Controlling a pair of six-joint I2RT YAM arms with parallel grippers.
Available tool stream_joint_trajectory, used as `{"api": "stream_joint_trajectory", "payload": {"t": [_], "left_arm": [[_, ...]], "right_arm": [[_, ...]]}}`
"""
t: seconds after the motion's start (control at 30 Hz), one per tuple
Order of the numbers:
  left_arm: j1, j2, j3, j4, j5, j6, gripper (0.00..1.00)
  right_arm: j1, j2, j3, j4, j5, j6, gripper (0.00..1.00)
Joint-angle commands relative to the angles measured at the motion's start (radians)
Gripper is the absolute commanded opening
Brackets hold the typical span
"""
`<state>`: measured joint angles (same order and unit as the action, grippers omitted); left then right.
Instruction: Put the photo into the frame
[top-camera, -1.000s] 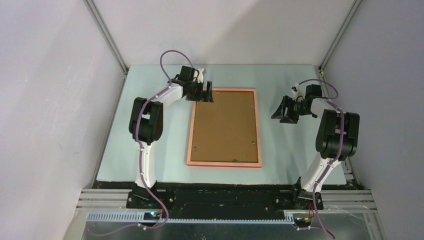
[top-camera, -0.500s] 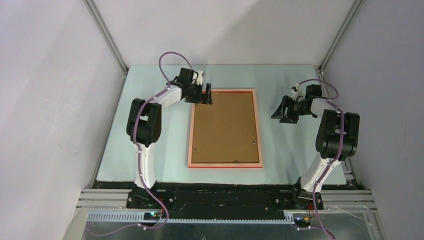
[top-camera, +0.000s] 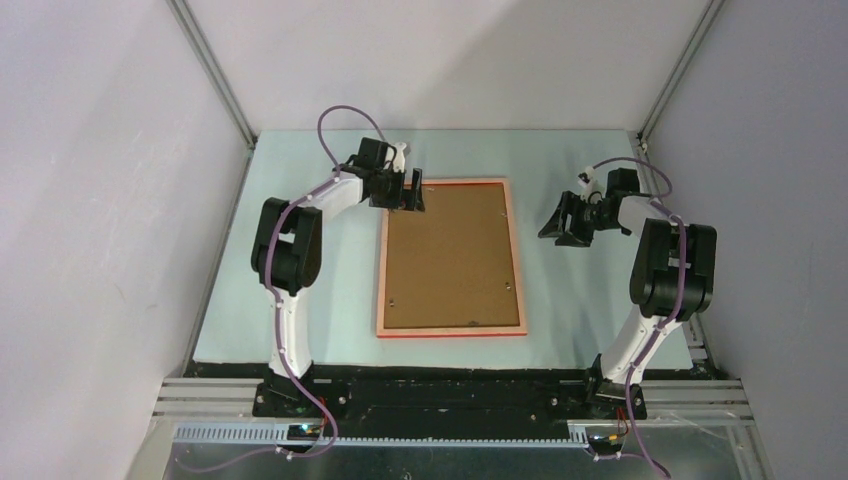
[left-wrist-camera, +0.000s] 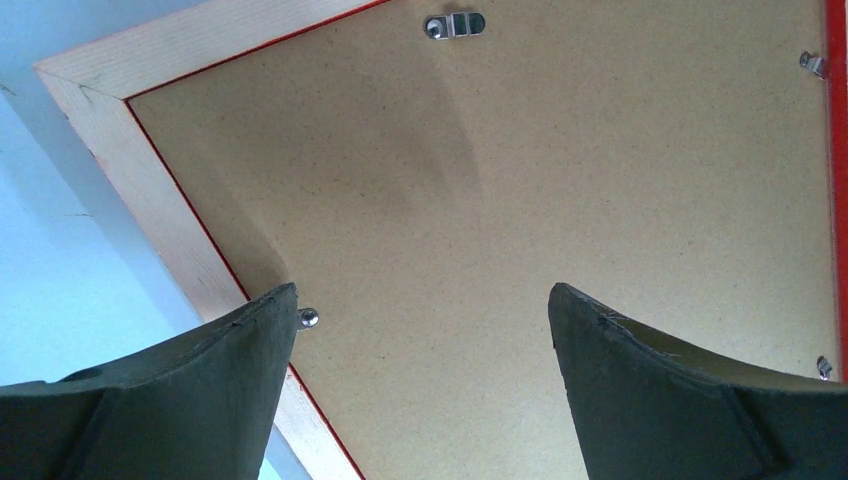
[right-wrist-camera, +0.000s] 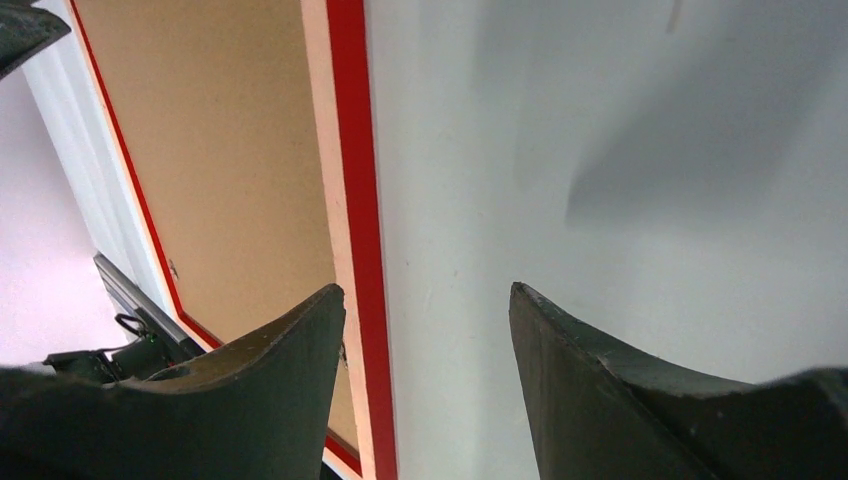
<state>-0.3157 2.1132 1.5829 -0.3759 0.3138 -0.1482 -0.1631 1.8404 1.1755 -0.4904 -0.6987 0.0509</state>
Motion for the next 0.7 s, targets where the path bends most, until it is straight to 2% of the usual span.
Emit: {"api": "stream_joint_trajectory", "payload": {"t": [0.0, 0.37, 0.67], "left_arm": [[-0.012, -0.047, -0.020, -0.031, -0.008, 0.012, 0.99], [-0.012, -0.047, -0.019, -0.030, -0.003, 0.008, 0.99], [-0.011, -0.044, -0.011, -0.029, 0.004, 0.005, 0.99]], "right_arm": [[0.066, -0.030, 0.005, 0.013, -0.004, -0.024, 0.66], [0.255, 0.046, 0.123, -0.074, 0.172, -0.067, 0.65], [0.363, 0.121, 0.204, -0.122, 0.392, -0.091, 0.60]]}}
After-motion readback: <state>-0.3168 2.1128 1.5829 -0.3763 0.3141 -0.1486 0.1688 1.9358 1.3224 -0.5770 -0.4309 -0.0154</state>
